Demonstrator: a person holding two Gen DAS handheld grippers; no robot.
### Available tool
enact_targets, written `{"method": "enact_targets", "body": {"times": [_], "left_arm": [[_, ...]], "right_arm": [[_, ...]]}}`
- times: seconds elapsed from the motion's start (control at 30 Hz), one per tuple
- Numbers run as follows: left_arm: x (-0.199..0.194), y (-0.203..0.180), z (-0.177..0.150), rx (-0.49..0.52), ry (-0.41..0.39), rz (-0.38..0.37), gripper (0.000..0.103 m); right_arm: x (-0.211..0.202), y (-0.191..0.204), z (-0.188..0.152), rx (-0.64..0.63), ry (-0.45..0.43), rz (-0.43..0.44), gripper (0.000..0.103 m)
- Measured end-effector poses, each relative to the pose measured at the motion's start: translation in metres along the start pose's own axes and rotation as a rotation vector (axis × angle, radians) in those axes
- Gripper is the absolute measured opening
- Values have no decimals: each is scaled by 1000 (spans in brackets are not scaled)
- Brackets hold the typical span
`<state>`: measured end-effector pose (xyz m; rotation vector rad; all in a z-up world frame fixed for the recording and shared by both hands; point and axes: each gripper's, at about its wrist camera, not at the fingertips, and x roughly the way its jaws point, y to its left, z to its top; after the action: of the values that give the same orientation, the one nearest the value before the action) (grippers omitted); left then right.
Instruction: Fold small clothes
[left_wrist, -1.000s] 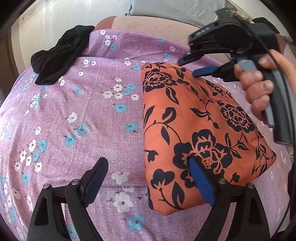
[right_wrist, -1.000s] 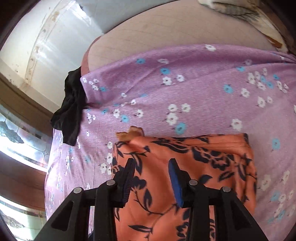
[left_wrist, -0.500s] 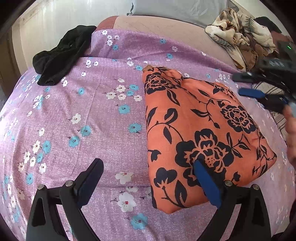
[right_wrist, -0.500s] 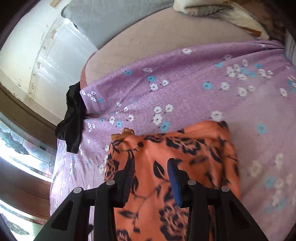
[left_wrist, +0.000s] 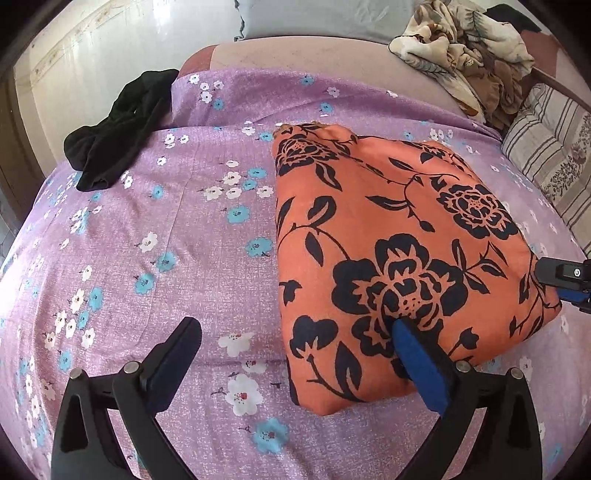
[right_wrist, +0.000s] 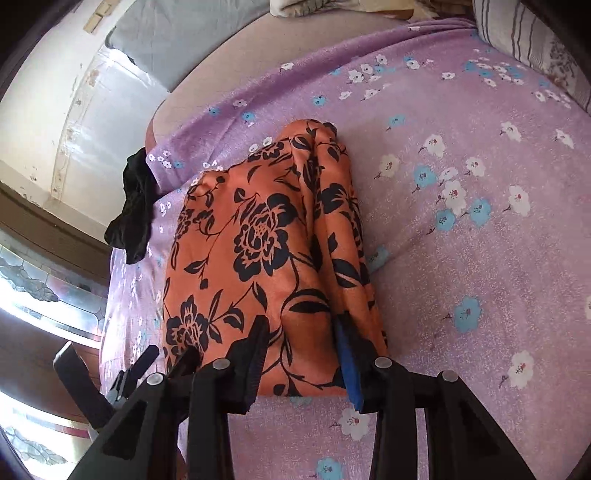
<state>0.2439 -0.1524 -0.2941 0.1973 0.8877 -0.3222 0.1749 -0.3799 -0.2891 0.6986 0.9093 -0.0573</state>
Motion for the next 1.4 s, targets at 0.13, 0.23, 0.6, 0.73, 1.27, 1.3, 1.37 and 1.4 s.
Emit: {"method": "enact_targets", "body": {"times": [0.13,0.23,0.6,0.73,1.27,1.3,1.37,1.4], "left_arm": [[-28,-3,19,-25,-105,21,102],[-36,-6,32,0,-138,33,102],[15,24,34,-25,17,85,102],[15,30,31,-72,13,57,103],[-19,45,48,-90,-105,85,103],[-20,45,48,-90,-108,89,103],[-21,45,48,-84,-114,95,103],[-20,46,48,-81,-115,95,103]], "right_arm": [[-16,7,4,-57,-73,2,41],[-19,10,12,-56,-126,8,41],[27,19,34,-20,-121,49,41],[54,17,33,-52,-47,-8,40],[18,13,45,-49,-188,60,55],[17,11,46,-49,-192,60,56],[14,9,47,-45,-201,57,56],[13,8,48,-40,-204,57,57]]}}
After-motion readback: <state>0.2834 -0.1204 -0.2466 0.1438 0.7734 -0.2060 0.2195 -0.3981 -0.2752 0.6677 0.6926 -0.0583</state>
